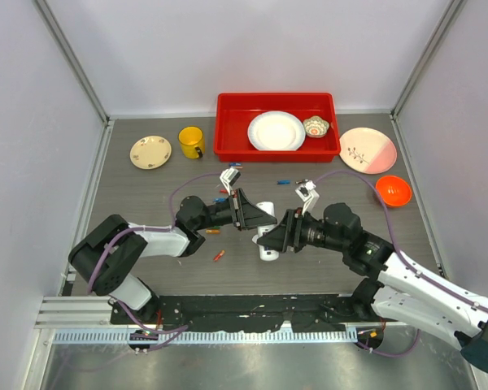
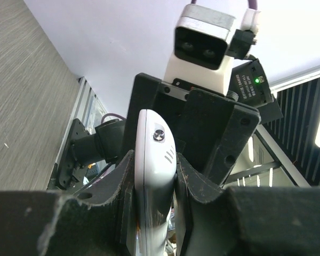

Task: Load the batteries into the remote control

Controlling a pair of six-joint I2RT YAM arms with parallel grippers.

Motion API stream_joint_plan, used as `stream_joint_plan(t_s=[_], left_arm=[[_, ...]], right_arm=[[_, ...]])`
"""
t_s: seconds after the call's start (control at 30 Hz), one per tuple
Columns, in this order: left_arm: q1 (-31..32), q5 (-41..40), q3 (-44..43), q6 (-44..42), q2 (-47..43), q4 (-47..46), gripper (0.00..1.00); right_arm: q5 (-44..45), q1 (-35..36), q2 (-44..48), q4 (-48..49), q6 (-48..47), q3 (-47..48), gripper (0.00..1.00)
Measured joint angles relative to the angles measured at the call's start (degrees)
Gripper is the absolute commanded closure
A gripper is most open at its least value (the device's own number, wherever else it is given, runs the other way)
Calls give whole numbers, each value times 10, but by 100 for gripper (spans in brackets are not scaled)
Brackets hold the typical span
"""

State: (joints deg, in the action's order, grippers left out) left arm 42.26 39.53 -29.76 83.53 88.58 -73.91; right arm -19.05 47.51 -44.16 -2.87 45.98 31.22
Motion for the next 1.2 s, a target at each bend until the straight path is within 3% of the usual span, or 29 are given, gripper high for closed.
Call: stream_joint_plan(t_s=[0.57,1.2], left_arm=[[0,-3,2,-4,0,0,100],[0,-4,6,-10,0,1,100]], right_arm=[[29,-9,48,-120,-53,42,41],[50,-12,43,-129,-54,38,44]])
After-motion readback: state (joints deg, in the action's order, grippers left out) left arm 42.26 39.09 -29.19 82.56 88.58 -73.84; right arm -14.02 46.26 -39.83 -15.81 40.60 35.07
